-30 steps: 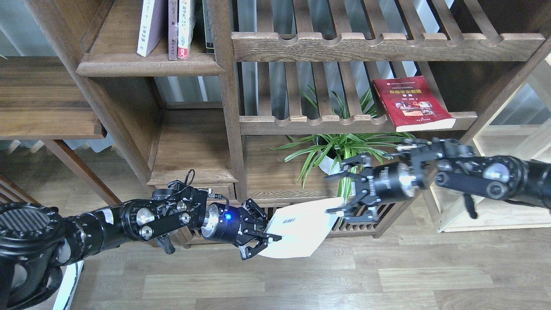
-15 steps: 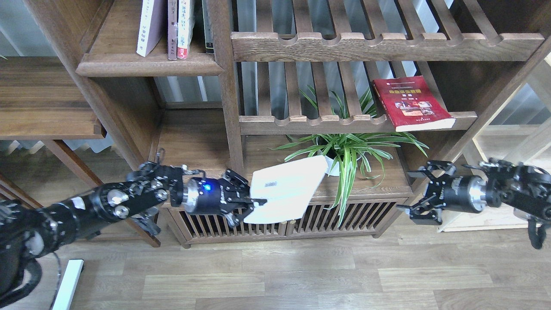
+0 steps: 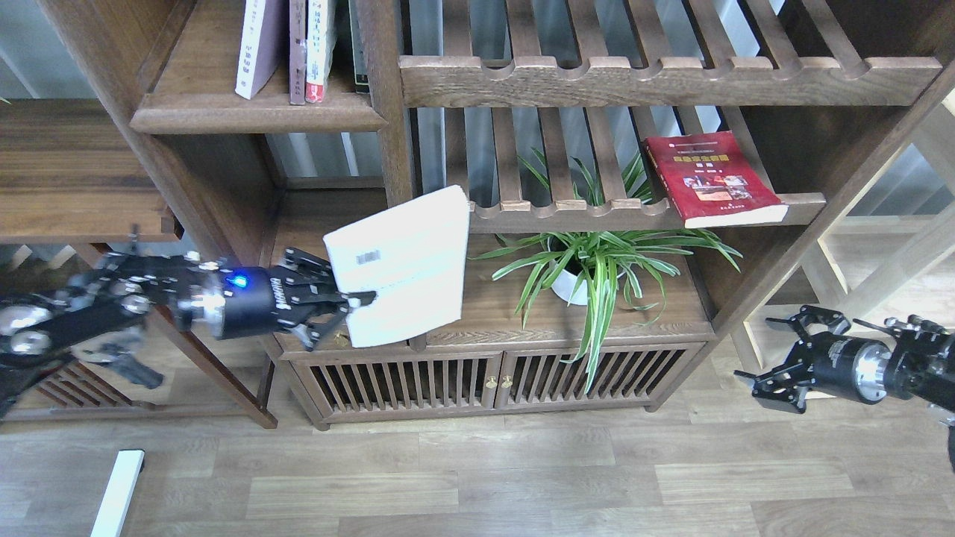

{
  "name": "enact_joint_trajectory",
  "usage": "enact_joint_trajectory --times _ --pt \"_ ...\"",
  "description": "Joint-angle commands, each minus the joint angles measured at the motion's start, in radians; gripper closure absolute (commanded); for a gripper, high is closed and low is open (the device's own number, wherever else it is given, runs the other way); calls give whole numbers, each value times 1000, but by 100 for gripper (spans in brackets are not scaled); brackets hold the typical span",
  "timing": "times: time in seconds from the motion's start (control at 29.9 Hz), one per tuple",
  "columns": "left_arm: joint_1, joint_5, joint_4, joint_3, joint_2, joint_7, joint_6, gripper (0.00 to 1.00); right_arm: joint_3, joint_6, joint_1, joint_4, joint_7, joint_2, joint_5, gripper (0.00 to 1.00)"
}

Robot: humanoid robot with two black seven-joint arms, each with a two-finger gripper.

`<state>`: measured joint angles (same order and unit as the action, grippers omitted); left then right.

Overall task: Organize books on shelf
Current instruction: 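Lift the book with the left gripper up to the top shelf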

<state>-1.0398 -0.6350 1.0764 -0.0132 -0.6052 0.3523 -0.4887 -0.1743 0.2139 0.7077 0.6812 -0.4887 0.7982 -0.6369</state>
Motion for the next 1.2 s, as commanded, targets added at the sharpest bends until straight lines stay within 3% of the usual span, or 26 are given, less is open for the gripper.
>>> enact_joint_trajectory --times 0.0,0.47,0.7,1.17 --pt "1 3 59 22 -94 4 0 100 -2 -4 -19 -19 0 1 -4 0" --pt "1 112 296 165 -438 -32 0 100 -2 -51 -85 -69 0 -13 -35 0" --pt "1 141 416 190 -652 -26 0 100 -2 -59 -86 -84 0 -42 -63 0" --pt "-17 279 445 323 -873 -49 0 100 -4 -79 -106 -85 0 -42 -66 0"
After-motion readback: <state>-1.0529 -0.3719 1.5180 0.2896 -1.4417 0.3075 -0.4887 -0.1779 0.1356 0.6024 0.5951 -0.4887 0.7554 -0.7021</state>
